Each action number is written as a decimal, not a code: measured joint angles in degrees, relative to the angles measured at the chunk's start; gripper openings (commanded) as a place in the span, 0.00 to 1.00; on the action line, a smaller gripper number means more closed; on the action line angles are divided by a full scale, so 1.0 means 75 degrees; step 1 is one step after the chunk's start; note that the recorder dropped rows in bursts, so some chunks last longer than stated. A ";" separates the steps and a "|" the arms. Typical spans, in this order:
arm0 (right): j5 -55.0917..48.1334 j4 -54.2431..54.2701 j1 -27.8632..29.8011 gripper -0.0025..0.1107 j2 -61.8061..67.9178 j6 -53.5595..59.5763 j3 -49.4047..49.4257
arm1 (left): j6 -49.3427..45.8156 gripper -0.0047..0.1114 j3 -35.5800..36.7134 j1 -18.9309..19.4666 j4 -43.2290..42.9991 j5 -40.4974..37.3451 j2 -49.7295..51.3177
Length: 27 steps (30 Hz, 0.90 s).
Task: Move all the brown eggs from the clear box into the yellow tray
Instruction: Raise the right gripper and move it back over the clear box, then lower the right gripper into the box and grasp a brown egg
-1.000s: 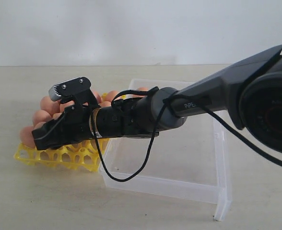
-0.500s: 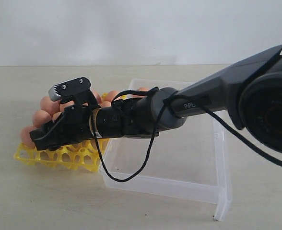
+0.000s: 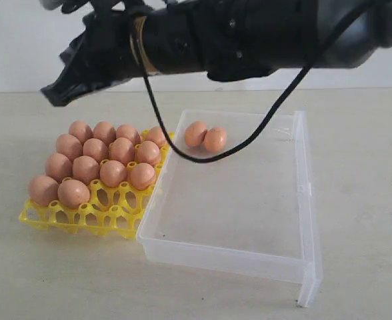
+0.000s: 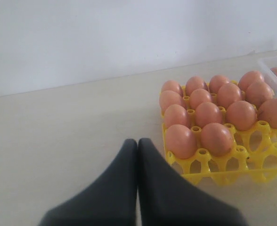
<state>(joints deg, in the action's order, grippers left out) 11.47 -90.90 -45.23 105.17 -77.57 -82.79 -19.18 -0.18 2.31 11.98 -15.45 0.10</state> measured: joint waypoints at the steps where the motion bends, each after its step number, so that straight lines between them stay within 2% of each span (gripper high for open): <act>1: -0.0673 -0.0438 0.0000 0.02 -0.0189 -0.0216 0.0000 | 0.0000 0.00 0.0000 0.0000 0.0000 0.0000 0.0000; 3: -0.2141 -0.0639 0.0000 0.02 -0.0419 -0.0287 0.0031 | 0.0000 0.00 0.0000 0.0000 0.0000 0.0000 0.0000; 6: -0.4195 -0.0098 0.0000 0.02 -0.0495 0.1286 0.0300 | 0.0000 0.00 0.0000 0.0000 0.0000 0.0000 0.0000; 10: -0.7309 0.2200 0.0030 0.02 -0.0303 0.4645 0.0522 | 0.0000 0.00 0.0000 0.0000 0.0000 0.0000 0.0000; 12: -0.8028 0.3626 0.0127 0.02 -0.0303 0.5712 0.0550 | 0.0000 0.00 0.0000 0.0000 0.0000 0.0000 0.0000; 14: -0.8181 0.5288 0.0307 0.02 -0.0319 0.6740 0.0507 | 0.0000 0.00 0.0000 0.0000 0.0000 0.0000 0.0000; 18: -0.8125 0.9522 0.1008 0.02 -0.0177 0.8645 0.0088 | 0.0000 0.00 0.0000 0.0000 0.0000 0.0000 0.0000; 22: -0.7572 1.1831 0.1943 0.03 0.0346 0.9213 -0.0507 | 0.0000 0.00 0.0000 0.0000 0.0000 0.0000 0.0000; 24: -0.7334 1.2568 0.2283 0.10 0.0648 0.9275 -0.0772 | 0.0000 0.00 0.0000 0.0000 0.0000 0.0000 0.0000; 27: -0.7101 1.3438 0.2601 0.27 0.1114 0.9275 -0.0983 | 0.0000 0.00 0.0000 0.0000 0.0000 0.0000 0.0000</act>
<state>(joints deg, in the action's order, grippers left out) -41.79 9.89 -25.72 113.52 -8.00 -90.16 -19.18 -0.18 2.31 11.98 -15.45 0.10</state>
